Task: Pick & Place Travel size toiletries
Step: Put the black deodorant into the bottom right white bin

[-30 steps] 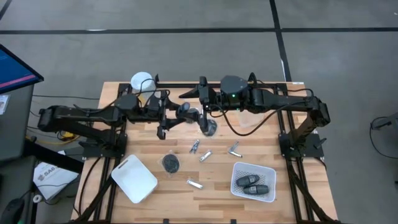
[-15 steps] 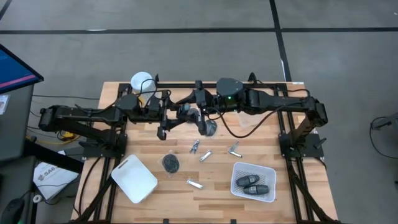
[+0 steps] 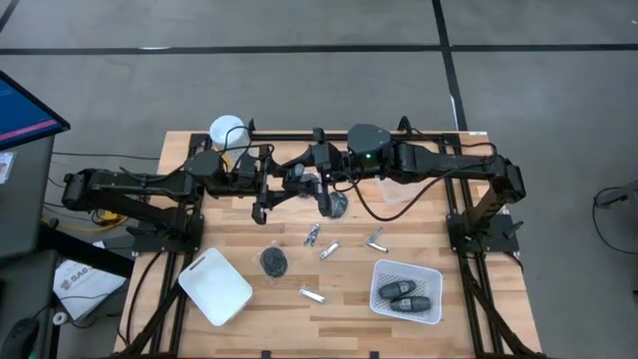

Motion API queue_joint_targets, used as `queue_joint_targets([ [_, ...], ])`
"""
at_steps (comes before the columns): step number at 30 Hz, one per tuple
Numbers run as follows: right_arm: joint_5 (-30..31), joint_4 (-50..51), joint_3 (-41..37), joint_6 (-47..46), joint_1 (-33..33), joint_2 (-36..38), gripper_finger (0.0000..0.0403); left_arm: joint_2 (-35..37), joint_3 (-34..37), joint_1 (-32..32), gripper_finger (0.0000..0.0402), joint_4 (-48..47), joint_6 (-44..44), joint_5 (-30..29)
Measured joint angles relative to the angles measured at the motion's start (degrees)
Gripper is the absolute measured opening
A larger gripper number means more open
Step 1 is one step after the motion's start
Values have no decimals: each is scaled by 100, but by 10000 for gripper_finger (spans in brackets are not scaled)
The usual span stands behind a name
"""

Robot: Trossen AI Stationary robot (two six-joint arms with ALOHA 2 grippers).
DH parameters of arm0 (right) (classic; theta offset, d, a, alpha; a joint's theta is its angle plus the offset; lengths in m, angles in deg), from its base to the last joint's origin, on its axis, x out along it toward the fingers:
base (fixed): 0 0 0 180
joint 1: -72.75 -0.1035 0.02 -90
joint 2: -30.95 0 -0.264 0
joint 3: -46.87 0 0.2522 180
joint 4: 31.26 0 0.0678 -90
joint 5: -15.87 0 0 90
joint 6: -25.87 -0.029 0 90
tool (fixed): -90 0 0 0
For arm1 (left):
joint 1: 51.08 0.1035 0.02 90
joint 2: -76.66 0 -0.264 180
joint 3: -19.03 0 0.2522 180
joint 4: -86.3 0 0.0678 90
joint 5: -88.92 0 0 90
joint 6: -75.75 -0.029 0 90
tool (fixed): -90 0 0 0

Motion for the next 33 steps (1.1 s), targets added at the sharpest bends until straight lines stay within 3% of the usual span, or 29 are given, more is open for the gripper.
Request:
queue_joint_targets([
  [10,-48,-12,6,-11,-5,362,182,9,0,-3,309,31,280,-7],
  [15,-46,325,-4,-14,-4,843,182,109,-1,-2,334,31,284,-7],
  [23,128,2346,6,-346,-127,1772,182,731,7,15,323,-843,204,-342],
  [33,968,5783,-6,-1965,-972,2192,182,2590,15,15,271,-1774,-497,-1504],
])
